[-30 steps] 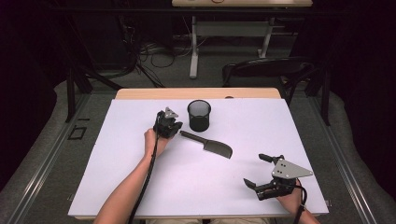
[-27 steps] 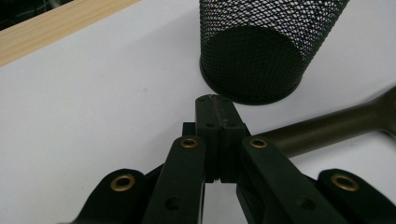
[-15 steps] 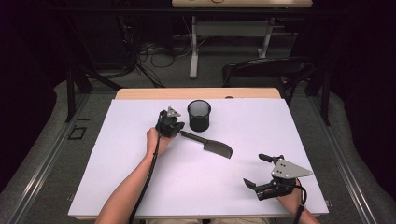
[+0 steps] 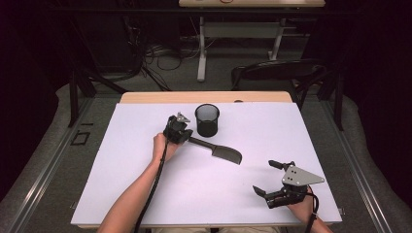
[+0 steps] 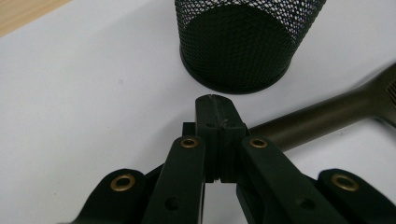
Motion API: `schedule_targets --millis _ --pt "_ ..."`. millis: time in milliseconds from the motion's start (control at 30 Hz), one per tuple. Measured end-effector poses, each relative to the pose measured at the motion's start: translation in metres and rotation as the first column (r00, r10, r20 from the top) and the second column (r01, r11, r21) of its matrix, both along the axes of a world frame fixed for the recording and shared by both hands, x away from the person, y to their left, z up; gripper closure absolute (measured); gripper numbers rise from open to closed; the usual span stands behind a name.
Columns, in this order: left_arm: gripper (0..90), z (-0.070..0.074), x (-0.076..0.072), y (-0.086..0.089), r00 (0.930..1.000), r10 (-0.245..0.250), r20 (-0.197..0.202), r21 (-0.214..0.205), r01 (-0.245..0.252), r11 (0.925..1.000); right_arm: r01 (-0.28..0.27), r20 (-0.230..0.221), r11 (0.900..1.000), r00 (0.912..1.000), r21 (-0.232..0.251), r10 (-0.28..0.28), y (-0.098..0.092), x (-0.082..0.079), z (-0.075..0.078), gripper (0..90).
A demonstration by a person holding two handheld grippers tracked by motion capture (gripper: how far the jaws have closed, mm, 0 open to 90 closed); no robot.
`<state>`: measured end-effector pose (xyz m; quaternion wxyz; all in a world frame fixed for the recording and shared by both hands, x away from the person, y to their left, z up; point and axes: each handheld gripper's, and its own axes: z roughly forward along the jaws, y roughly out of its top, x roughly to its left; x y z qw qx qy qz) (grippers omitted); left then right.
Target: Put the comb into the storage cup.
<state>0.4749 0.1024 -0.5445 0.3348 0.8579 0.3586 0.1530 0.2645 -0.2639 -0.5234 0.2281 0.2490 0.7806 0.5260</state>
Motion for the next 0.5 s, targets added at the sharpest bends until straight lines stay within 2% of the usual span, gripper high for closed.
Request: schedule_targets --millis 500 --pt "90.0 -0.0003 -0.0058 -0.0055 0.9989 -0.029 -0.036 0.023 0.030 0.9993 0.000 0.002 1.0000 1.0000 -0.002 0.000 -0.0006 0.0001 0.0003 1.3"
